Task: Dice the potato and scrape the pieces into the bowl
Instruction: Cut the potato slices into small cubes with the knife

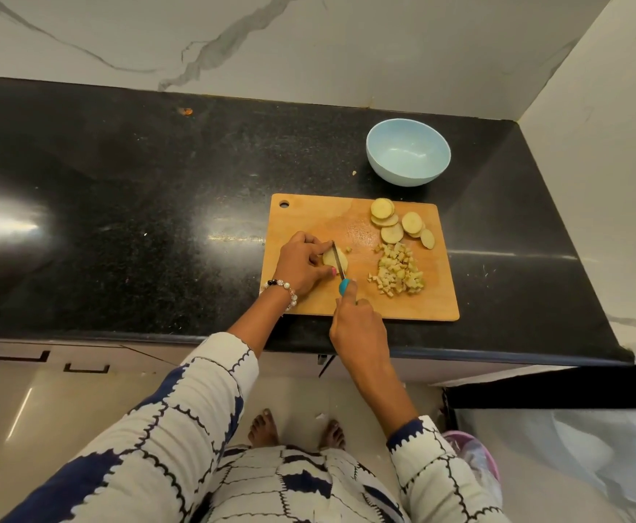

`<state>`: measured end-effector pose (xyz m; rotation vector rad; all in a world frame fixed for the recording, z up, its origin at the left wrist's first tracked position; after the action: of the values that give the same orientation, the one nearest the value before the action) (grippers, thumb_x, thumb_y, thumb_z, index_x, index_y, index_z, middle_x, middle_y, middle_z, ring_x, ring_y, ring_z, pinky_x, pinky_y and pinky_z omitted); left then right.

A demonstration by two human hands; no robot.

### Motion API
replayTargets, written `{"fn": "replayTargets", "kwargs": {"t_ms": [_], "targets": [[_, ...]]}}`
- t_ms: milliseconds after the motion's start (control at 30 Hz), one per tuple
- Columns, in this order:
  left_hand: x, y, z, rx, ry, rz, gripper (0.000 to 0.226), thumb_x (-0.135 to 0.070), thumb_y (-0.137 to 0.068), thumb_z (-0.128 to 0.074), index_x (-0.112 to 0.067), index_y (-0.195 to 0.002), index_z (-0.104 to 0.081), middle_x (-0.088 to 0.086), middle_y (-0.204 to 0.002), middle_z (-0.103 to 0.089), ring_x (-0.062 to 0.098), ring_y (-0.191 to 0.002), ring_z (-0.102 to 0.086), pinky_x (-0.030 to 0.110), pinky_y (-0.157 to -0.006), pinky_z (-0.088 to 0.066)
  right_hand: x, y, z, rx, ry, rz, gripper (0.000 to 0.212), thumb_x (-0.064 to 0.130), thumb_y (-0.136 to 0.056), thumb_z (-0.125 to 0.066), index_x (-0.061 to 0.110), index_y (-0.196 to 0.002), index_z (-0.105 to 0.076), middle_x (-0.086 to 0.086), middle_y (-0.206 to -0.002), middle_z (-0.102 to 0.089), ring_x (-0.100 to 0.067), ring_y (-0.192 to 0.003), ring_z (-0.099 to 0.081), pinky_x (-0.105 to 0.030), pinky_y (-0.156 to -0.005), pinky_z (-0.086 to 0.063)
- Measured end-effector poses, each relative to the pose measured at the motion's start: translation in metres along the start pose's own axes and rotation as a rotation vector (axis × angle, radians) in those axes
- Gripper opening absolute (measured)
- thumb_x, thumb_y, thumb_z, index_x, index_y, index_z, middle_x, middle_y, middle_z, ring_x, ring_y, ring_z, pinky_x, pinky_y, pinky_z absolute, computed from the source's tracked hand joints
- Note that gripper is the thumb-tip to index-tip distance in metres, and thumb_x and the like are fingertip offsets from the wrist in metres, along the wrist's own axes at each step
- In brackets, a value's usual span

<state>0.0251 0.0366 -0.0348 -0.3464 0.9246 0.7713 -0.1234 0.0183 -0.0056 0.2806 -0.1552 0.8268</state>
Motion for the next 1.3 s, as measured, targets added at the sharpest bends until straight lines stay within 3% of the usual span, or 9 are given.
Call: {"fn": "replayTargets", "kwargs": {"t_ms": [167, 267, 500, 700, 967, 1100, 1300], "targets": [[0.001, 0.0, 0.0, 0.002, 0.008, 0.012, 0.057, -0.015, -0.067, -0.081, -0.01, -0.121, -0.061, 0.003, -0.105, -0.053, 0.014, -0.084, -0.052, 0.022, -0.081, -0.049, -0.008, 0.032, 0.001, 0.099, 0.031, 0.01, 0.054, 0.024, -0.103, -0.023, 0.006, -0.15, -0.001, -0.017, -0.116, -0.053, -0.032, -0.096, -0.058, -0.032, -0.067, -0.033], [0.001, 0.001, 0.001, 0.008, 0.018, 0.013, 0.057, -0.015, -0.067, -0.082, -0.011, -0.121, -0.061, 0.003, -0.106, -0.053, 0.014, -0.085, -0.052, 0.021, -0.082, -0.049, -0.011, 0.041, 0.013, 0.113, 0.006, 0.0, 0.053, 0.026, -0.103, -0.023, 0.006, -0.15, -0.008, -0.016, -0.115, -0.055, -0.031, -0.098, -0.057, -0.033, -0.069, -0.036], [0.004, 0.004, 0.004, 0.013, 0.045, -0.003, 0.058, -0.012, -0.068, -0.081, -0.013, -0.123, -0.06, -0.003, -0.102, -0.05, 0.011, -0.083, -0.051, 0.015, -0.078, -0.049, -0.006, 0.014, 0.032, -0.029, -0.101, -0.028, 0.052, 0.032, -0.102, -0.026, 0.01, -0.148, -0.018, -0.013, -0.1, -0.06, -0.028, -0.089, -0.06, -0.037, -0.069, -0.045], [0.006, 0.005, 0.003, -0.019, 0.037, -0.024, 0.052, -0.012, -0.071, -0.079, -0.011, -0.12, -0.063, -0.004, -0.102, -0.05, 0.006, -0.077, -0.048, 0.004, -0.069, -0.044, 0.0, -0.007, 0.015, -0.043, -0.048, 0.01, 0.052, 0.029, -0.102, -0.025, 0.007, -0.149, -0.018, -0.015, -0.104, -0.06, -0.029, -0.089, -0.059, -0.034, -0.066, -0.038], [0.007, 0.002, 0.002, -0.024, 0.036, -0.032, 0.048, -0.01, -0.07, -0.079, -0.01, -0.116, -0.064, -0.002, -0.101, -0.05, 0.009, -0.079, -0.049, 0.002, -0.066, -0.042, 0.004, -0.008, 0.01, 0.023, -0.013, 0.012, 0.055, 0.017, -0.1, -0.033, 0.004, -0.149, -0.012, -0.019, -0.114, -0.055, -0.033, -0.094, -0.058, -0.036, -0.07, -0.04], [0.008, 0.002, 0.0, -0.034, 0.029, -0.026, 0.048, -0.012, -0.071, -0.078, -0.009, -0.117, -0.065, -0.001, -0.103, -0.05, 0.01, -0.082, -0.05, 0.003, -0.069, -0.043, -0.001, 0.015, 0.014, 0.13, -0.017, -0.005, 0.058, 0.018, -0.1, -0.033, 0.005, -0.149, -0.006, -0.02, -0.112, -0.056, -0.033, -0.097, -0.058, -0.037, -0.073, -0.042], [0.009, 0.003, 0.001, -0.024, 0.027, -0.025, 0.049, -0.012, -0.072, -0.078, -0.01, -0.118, -0.063, -0.003, -0.104, -0.05, 0.007, -0.084, -0.049, 0.0, -0.069, -0.042, -0.009, 0.044, 0.034, 0.142, -0.025, -0.004, 0.051, 0.027, -0.101, -0.03, 0.008, -0.147, -0.016, -0.016, -0.11, -0.057, -0.032, -0.097, -0.058, -0.036, -0.071, -0.042]]}}
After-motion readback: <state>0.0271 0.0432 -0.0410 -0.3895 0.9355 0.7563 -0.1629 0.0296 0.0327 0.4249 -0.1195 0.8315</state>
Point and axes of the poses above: each hand's wrist, its own y-axis away from the middle knuckle, its own z-axis out of the back of the hand, x = y × z, the point moved 2 cm from there along -y, towards the middle knuckle
